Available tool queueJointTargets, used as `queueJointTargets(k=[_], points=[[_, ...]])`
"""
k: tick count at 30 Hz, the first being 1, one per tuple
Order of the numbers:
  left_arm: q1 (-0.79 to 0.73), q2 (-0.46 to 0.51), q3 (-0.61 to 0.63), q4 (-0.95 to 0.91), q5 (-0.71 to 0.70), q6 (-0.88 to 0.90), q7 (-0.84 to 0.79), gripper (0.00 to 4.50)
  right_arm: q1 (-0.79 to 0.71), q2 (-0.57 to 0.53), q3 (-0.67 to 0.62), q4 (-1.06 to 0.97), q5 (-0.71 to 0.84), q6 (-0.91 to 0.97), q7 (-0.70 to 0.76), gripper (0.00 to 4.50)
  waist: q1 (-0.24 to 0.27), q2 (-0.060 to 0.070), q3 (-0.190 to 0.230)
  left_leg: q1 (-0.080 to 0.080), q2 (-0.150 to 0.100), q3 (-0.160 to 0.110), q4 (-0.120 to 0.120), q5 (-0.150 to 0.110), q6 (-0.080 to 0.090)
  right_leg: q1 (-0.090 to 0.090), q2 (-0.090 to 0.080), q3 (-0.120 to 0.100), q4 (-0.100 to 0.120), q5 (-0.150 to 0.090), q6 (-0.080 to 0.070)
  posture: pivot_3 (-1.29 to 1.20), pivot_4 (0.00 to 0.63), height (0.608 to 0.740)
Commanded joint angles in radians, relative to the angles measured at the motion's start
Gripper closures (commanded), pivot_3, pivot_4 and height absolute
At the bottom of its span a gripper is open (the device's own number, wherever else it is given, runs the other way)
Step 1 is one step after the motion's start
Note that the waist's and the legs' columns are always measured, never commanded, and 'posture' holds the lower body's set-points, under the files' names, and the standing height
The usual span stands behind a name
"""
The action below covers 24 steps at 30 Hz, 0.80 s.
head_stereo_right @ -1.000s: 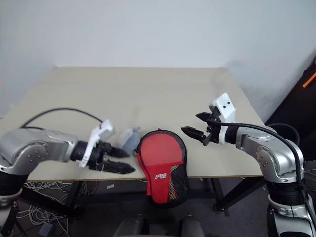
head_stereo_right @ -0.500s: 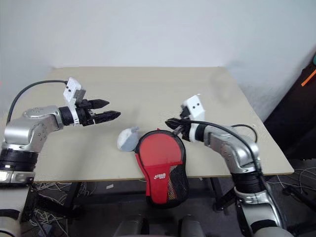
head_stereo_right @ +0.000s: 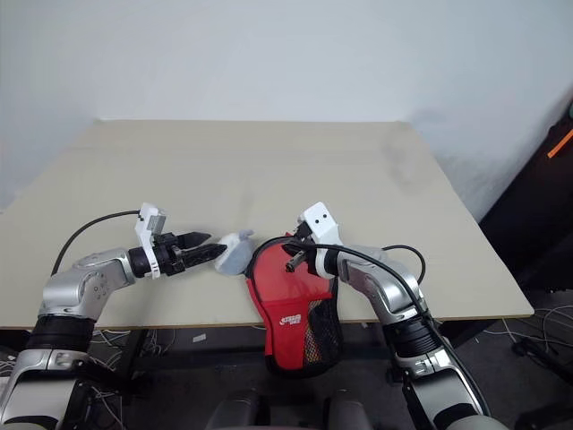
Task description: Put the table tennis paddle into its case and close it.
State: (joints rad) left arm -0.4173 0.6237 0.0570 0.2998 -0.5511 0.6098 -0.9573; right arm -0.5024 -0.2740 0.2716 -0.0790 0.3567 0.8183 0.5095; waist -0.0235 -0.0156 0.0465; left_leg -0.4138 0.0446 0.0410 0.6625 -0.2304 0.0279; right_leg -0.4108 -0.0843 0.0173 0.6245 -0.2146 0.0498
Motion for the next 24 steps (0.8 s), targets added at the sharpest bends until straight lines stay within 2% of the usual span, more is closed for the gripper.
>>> queueJointTargets(k=[1, 12, 24], points=[[-0.017, -0.023, 0.027, 0.049, 0.017, -0.033, -0.004, 0.0, -0.003, 0.017, 0.02, 0.012, -0.022, -0.043, 0.027, 4.48, 0.0, 0.0, 0.0, 0.001, 0.0, 0.0, 0.0, 0.0, 0.0, 0.0, 0.0, 0.0, 0.0, 0.0, 0.0, 0.0, 0.0, 0.74], [-0.062, -0.087, 0.027, 0.21, 0.072, -0.084, 0.018, 0.0, 0.031, 0.051, 0.061, 0.09, -0.066, -0.094, 0.068, 4.48, 0.0, 0.0, 0.0, 0.001, 0.0, 0.0, 0.0, 0.0, 0.0, 0.001, 0.0, 0.0, 0.0, 0.0, 0.0, 0.0, 0.0, 0.74], [-0.062, -0.156, 0.004, 0.17, 0.085, -0.05, 0.016, 0.0, 0.053, 0.077, 0.067, 0.149, -0.104, -0.137, 0.082, 4.48, -0.001, 0.0, -0.001, 0.001, 0.0, 0.0, 0.0, 0.0, 0.0, 0.002, 0.0, 0.0, 0.0, 0.0, 0.0, 0.0, 0.0, 0.74]])
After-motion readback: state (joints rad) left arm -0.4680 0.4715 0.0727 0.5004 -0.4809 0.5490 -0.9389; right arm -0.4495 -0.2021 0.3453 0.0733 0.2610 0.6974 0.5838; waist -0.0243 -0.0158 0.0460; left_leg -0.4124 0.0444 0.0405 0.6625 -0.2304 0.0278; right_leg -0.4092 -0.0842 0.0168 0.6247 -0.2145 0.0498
